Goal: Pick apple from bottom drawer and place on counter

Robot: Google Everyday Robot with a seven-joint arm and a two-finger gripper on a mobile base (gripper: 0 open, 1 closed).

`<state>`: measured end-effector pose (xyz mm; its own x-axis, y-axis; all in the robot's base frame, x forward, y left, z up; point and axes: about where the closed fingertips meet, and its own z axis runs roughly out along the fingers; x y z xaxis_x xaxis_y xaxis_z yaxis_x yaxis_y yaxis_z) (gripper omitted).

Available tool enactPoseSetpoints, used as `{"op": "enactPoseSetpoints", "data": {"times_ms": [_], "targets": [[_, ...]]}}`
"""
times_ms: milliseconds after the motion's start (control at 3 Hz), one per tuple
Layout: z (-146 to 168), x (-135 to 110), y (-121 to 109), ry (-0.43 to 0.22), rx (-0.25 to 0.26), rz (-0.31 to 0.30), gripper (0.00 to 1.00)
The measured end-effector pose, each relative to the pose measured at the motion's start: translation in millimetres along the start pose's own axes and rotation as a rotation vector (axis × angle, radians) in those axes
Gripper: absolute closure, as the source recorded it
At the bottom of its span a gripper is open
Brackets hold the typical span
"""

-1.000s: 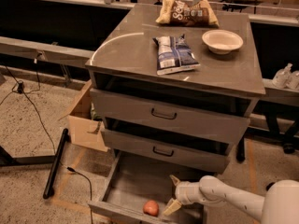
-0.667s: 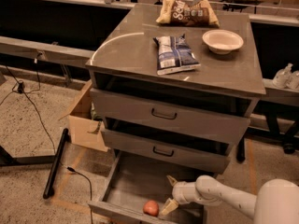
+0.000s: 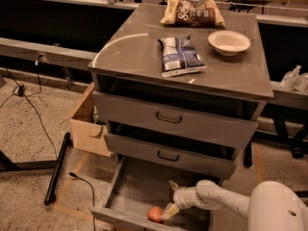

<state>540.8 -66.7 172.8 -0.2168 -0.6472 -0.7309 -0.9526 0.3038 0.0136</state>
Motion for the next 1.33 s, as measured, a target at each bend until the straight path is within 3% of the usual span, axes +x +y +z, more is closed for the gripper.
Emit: {"op": "enactPoseSetpoints", "data": {"times_ms": [1000, 1333], "targets": [[37, 6, 15, 0.011, -0.048, 0.041, 0.00], [42, 3, 17, 0.007, -0.059, 0.039, 0.16]]}}
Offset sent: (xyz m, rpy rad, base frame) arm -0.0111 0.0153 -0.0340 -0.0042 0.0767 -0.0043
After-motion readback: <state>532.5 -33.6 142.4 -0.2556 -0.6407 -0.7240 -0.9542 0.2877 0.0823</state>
